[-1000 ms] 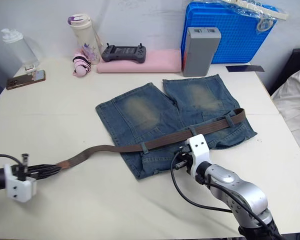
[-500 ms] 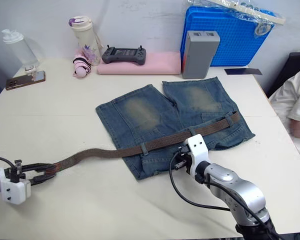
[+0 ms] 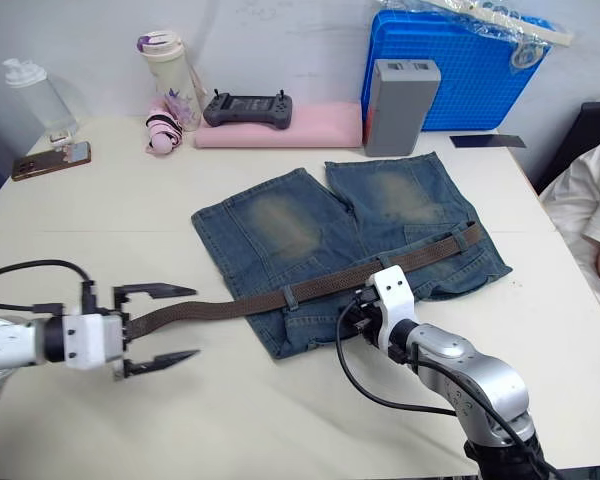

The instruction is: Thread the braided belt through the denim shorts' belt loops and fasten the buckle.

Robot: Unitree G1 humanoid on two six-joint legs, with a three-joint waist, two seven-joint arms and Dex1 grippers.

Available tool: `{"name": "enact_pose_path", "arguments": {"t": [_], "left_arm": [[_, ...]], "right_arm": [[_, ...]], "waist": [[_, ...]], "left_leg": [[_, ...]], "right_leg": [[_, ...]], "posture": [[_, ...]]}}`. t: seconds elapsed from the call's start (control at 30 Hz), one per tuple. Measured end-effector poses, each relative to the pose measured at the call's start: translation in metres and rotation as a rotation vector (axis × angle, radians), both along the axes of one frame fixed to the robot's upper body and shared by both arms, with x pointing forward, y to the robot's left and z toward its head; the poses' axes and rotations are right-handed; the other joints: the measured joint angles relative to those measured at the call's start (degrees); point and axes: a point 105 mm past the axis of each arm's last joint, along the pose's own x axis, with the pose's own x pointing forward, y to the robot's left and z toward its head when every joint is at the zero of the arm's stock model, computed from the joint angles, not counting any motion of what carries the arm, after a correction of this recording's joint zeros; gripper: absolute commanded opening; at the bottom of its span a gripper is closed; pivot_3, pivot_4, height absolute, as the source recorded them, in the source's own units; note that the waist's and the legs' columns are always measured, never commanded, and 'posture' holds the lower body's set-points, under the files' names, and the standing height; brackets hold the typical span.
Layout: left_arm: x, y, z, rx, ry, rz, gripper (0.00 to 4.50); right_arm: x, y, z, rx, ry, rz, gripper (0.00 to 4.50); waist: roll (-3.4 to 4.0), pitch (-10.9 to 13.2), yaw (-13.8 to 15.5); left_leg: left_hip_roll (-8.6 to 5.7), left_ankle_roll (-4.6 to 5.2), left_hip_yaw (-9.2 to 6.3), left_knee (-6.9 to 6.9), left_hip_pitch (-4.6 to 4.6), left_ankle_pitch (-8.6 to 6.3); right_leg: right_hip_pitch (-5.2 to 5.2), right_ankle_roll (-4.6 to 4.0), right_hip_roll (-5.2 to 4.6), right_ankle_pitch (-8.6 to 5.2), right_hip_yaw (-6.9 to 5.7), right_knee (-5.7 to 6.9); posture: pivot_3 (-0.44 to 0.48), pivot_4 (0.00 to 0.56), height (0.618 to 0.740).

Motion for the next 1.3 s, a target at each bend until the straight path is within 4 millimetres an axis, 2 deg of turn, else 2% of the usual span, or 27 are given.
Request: {"name": "enact_pose_path", "arguments": {"t": [0.1,0.17,0.33,0.47,0.6,0.7,0.8,0.83,0.87,0.97,1.03,1.2,1.3], "left_arm": [[0.006,-0.045,0.002,-0.14,0.078,-0.08,4.5],[0.014,-0.065,-0.005,-0.179,0.123,-0.104,4.5],[0.031,-0.098,-0.032,-0.14,0.17,-0.166,4.5],[0.041,-0.116,-0.059,-0.048,0.181,-0.195,4.5],[0.048,-0.128,-0.069,0.002,0.168,-0.211,4.5],[0.055,-0.13,-0.071,0.044,0.104,-0.211,3.68],[0.057,-0.128,-0.073,0.065,0.062,-0.21,2.39],[0.058,-0.127,-0.074,0.072,0.049,-0.205,2.13],[0.062,-0.123,-0.074,0.085,0.025,-0.187,1.58],[0.073,-0.106,-0.071,0.124,-0.032,-0.129,0.42],[0.082,-0.078,-0.066,0.189,-0.09,-0.077,0.42],[0.108,0.013,-0.048,0.36,-0.207,0.108,0.42],[0.114,0.046,-0.042,0.412,-0.232,0.178,0.42]], "right_arm": [[-0.004,-0.004,0.013,0.056,0.018,0.024,4.44],[-0.006,-0.005,0.034,0.088,-0.021,0.056,4.44],[-0.012,-0.012,0.078,0.137,-0.089,0.14,4.44],[-0.015,-0.025,0.091,0.065,-0.104,0.168,4.44],[-0.015,-0.046,0.098,-0.06,-0.118,0.163,4.44],[-0.014,-0.068,0.097,-0.182,-0.13,0.133,4.5],[-0.013,-0.076,0.091,-0.255,-0.141,0.141,4.5],[-0.014,-0.077,0.089,-0.273,-0.142,0.148,4.5],[-0.013,-0.078,0.084,-0.307,-0.145,0.164,4.5],[-0.012,-0.08,0.078,-0.358,-0.157,0.191,4.5],[-0.009,-0.086,0.074,-0.431,-0.162,0.2,4.5],[-0.001,-0.096,0.064,-0.634,-0.217,0.271,4.5],[-0.001,-0.087,0.052,-0.736,-0.266,0.382,4.5]], "waist": [[0.38,0.21,0.92],[0.32,0.24,1.36],[0.27,0.25,1.45],[0.28,0.26,1.67],[0.23,0.27,2.01],[0.21,0.26,2.44],[0.2,0.26,2.51],[0.2,0.26,2.55],[0.18,0.27,2.54],[0.15,0.29,2.26],[0.15,0.29,1.51],[0.15,0.29,0.24],[0.15,0.29,0.02]], "left_leg": [[-0.03,-0.18,-0.03,0.04,-0.04,0.14],[0.01,-0.39,-0.03,0.05,-0.08,0.24],[0.06,-0.43,0.0,0.03,-0.12,0.28],[0.03,-0.33,-0.01,0.07,-0.24,0.25],[0.03,-0.25,-0.05,0.12,-0.35,0.23],[0.03,-0.24,-0.03,0.14,-0.34,0.23],[0.03,-0.26,-0.02,0.23,-0.3,0.26],[0.03,-0.26,-0.02,0.23,-0.28,0.27],[0.04,-0.28,-0.02,0.22,-0.21,0.28],[0.08,-0.18,-0.02,0.19,-0.09,0.22],[0.14,-0.22,-0.02,0.1,-0.04,0.23],[0.24,-0.62,-0.01,-0.01,0.01,0.39],[0.24,-0.63,-0.01,-0.01,-0.02,0.36]], "right_leg": [[-0.06,0.03,0.04,0.01,-0.04,0.09],[-0.12,0.03,0.2,0.01,-0.04,0.13],[-0.1,0.04,0.3,0.01,-0.03,0.09],[-0.12,0.07,0.26,0.02,-0.06,0.05],[-0.11,0.11,0.25,0.04,-0.11,-0.06],[-0.07,0.15,0.26,0.05,-0.12,-0.1],[-0.07,0.15,0.25,0.06,-0.09,-0.16],[-0.07,0.15,0.24,0.06,-0.09,-0.15],[-0.03,0.15,0.24,0.06,-0.07,-0.12],[-0.01,0.15,0.25,0.06,-0.04,-0.02],[-0.04,0.12,0.28,0.05,-0.03,0.01],[-0.11,-0.04,0.36,-0.02,-0.07,0.08],[-0.12,-0.04,0.35,-0.02,-0.07,0.04]], "posture": [[0.0,0.15,0.725],[0.0,0.15,0.725],[0.0,0.15,0.725],[0.0,0.15,0.725],[0.0,0.15,0.725],[0.0,0.15,0.725],[0.0,0.15,0.725],[0.0,0.15,0.725],[0.0,0.15,0.725],[0.0,0.15,0.725],[0.0,0.15,0.725],[0.0,0.15,0.725],[0.0,0.15,0.725]]}}
